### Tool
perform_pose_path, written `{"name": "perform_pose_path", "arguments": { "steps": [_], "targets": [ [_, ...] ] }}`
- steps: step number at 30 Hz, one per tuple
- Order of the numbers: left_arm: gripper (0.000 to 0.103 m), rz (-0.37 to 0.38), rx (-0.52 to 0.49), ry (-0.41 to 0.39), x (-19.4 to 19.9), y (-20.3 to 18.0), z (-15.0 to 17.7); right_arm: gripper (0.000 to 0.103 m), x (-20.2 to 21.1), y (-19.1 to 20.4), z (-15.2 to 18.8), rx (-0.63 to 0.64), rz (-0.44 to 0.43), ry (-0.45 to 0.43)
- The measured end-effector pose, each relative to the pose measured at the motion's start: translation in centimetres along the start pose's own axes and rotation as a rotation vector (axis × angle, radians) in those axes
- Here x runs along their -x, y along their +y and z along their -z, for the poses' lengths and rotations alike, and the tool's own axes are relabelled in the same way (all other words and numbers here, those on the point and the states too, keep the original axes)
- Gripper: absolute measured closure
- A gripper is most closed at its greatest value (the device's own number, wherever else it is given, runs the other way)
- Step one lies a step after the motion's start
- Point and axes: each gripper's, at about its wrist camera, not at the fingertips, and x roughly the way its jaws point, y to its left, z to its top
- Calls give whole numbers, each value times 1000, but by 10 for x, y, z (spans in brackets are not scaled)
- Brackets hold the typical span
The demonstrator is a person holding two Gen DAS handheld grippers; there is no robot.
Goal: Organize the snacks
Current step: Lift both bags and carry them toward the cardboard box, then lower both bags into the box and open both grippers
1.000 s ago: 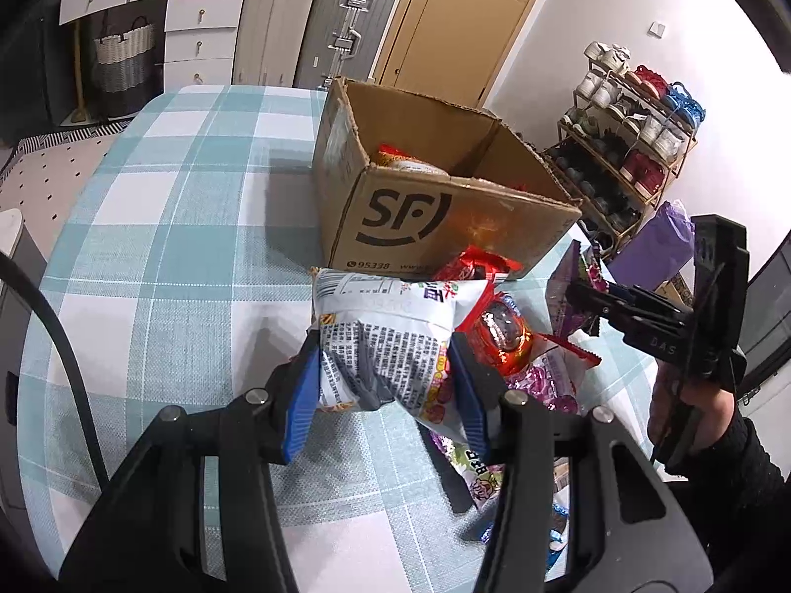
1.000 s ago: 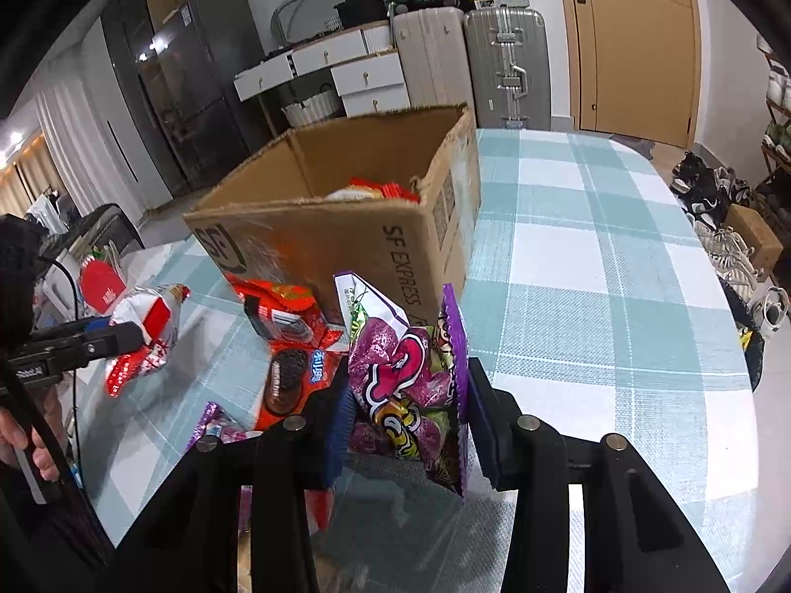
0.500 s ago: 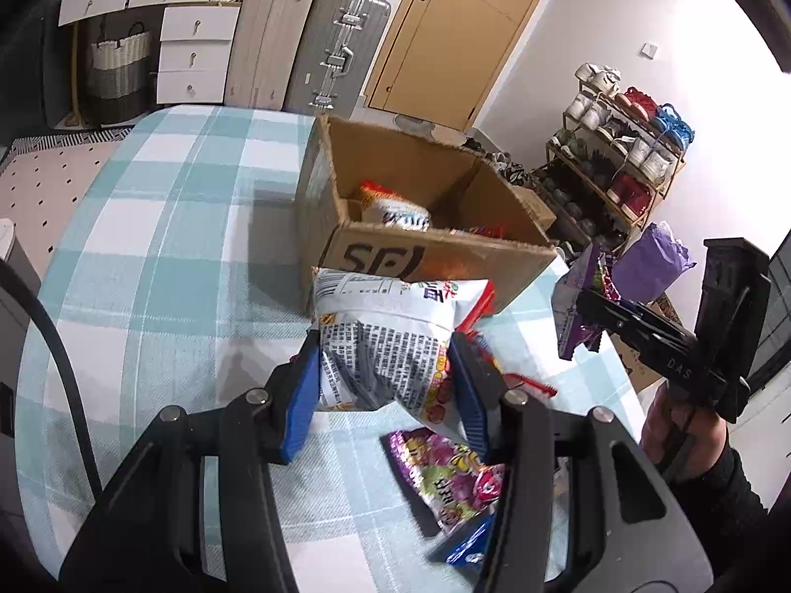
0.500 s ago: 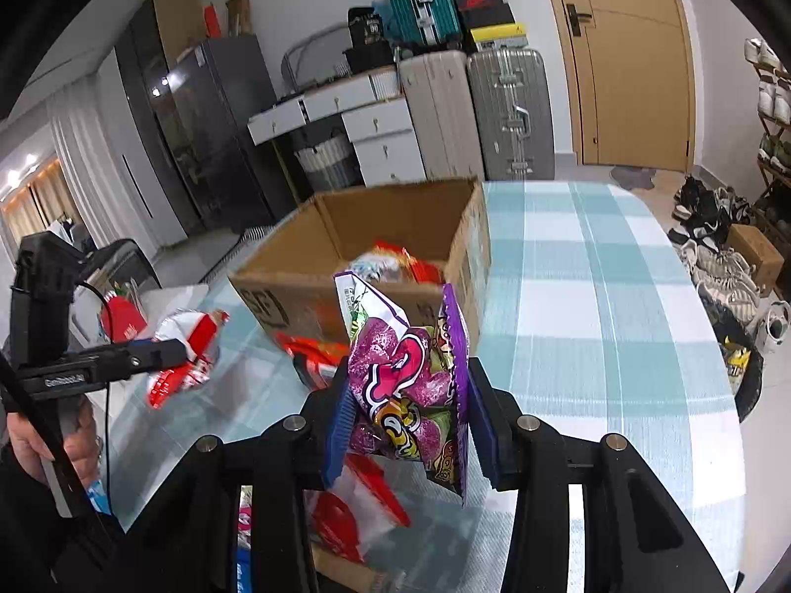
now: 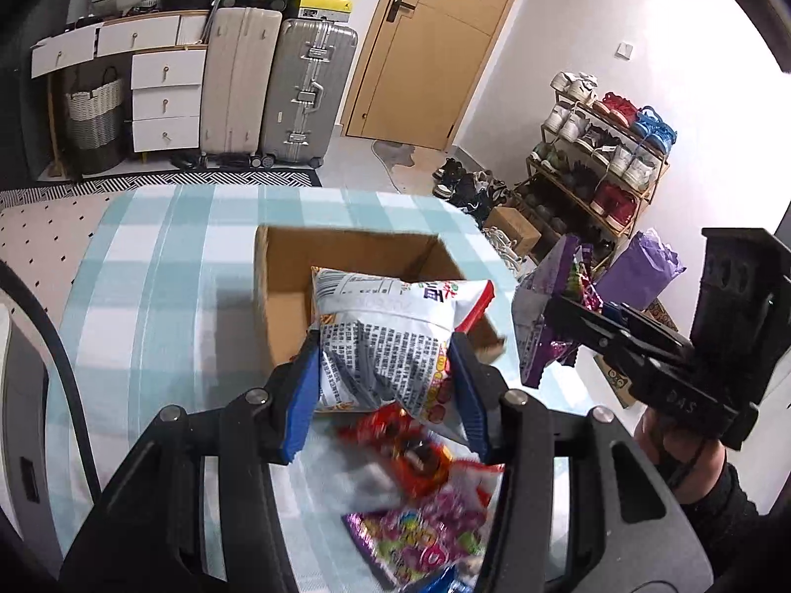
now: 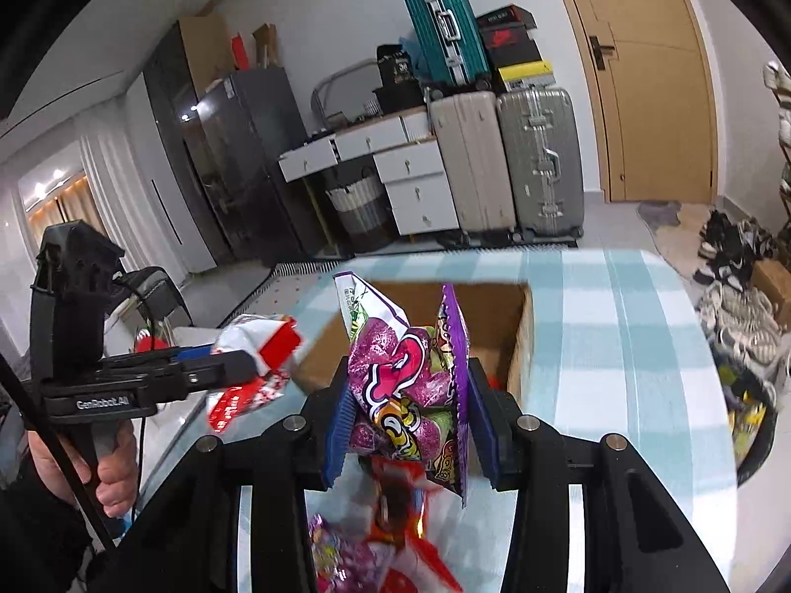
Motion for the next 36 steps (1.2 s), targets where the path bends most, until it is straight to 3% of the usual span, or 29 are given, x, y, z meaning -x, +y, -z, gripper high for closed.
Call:
{"name": "perform_pose_path", "arguments": {
  "steps": [5,11,22,33,36],
  "targets": [
    [56,-18,-22,28,-18,-9,-36,61,-8,3,-36,27,13,-6],
    [56,-52,-36,82,-64,-5,-66,61,-48,-6,-62,34,43,43],
    [56,-98,-80,154,-141,13,-55,60,-130,-47,-55,13,77,160],
    [53,-131,-71,180,-174,25,-51,57,-156,-63,-40,24,100,191],
    [49,-120,-60,184,-175,27,-52,47,-156,-63,-40,30,111,182]
  ]
}}
